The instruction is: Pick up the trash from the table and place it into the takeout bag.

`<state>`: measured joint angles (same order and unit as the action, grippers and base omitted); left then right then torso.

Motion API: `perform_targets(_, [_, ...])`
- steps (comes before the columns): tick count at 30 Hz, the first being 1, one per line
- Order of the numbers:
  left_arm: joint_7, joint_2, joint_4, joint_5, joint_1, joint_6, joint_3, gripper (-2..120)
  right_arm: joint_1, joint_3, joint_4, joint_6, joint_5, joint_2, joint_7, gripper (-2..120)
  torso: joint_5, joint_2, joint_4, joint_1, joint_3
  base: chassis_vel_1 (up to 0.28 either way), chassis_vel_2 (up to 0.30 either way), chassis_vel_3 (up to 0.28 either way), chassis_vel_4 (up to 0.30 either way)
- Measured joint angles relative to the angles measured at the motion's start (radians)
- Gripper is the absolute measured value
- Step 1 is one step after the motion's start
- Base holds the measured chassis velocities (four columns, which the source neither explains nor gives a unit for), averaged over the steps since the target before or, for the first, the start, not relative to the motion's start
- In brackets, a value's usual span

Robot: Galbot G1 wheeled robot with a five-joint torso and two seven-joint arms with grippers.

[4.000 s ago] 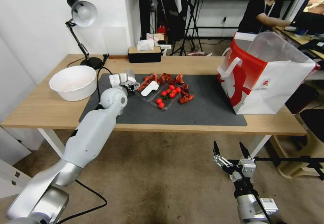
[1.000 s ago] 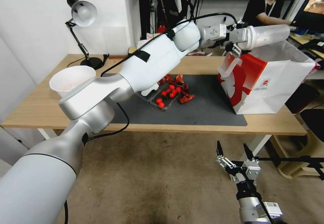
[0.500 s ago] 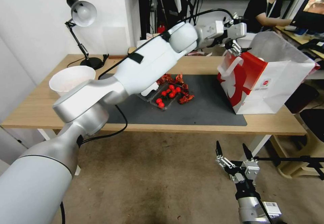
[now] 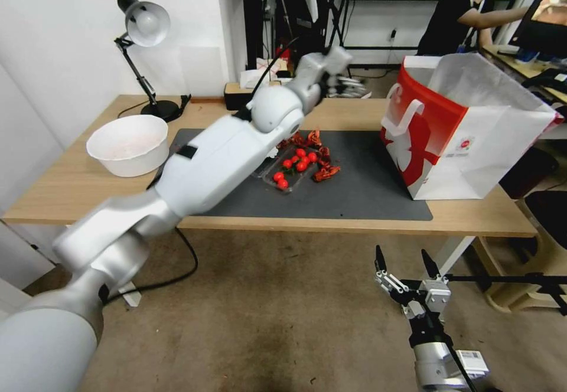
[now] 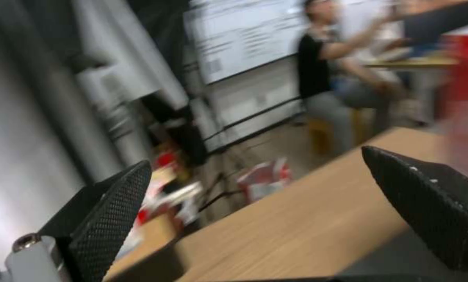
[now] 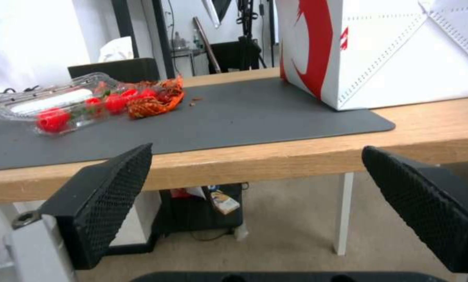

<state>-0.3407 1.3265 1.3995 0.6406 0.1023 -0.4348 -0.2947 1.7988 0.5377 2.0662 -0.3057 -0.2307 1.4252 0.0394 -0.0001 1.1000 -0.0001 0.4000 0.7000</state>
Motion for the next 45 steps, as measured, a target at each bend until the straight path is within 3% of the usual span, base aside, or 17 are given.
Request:
perform_targets(2, [-0.048, -0.011, 0.036, -0.008, 0.052, -0.011, 0.057, 100, 0.001, 0.001, 0.000, 0.000, -0.001, -0.001, 0.000, 100, 0.0000, 0.000, 0.0000, 0.000, 0.000, 0.000, 0.000, 0.000, 0.000])
perform_targets(6, [-0.087, -0.047, 0.101, -0.038, 0.132, -0.023, 0.126, 100, 0.002, 0.002, 0.001, 0.000, -0.003, -0.005, 0.000, 100, 0.0000, 0.000, 0.0002, 0.000, 0.000, 0.000, 0.000, 0.000, 0.000])
perform_targets(19, [-0.133, -0.152, 0.278, -0.068, 0.351, -0.031, 0.281, 100, -0.001, -0.009, -0.001, 0.004, 0.000, -0.010, 0.001, 100, 0.0000, 0.000, 0.0000, 0.000, 0.000, 0.000, 0.000, 0.000, 0.000])
perform_targets(33, [-0.135, -0.183, 0.359, -0.106, 0.493, -0.010, 0.351, 100, 0.001, -0.010, -0.001, 0.004, 0.001, -0.014, 0.001, 100, 0.0001, 0.000, 0.0002, 0.000, 0.000, 0.000, 0.000, 0.000, 0.000])
perform_targets(45, [-0.170, -0.212, 0.452, -0.183, 0.692, 0.046, 0.439, 100, 0.004, -0.012, 0.002, 0.000, 0.001, -0.020, 0.000, 100, -0.0004, 0.000, 0.0005, 0.000, 0.000, 0.000, 0.000, 0.000, 0.000])
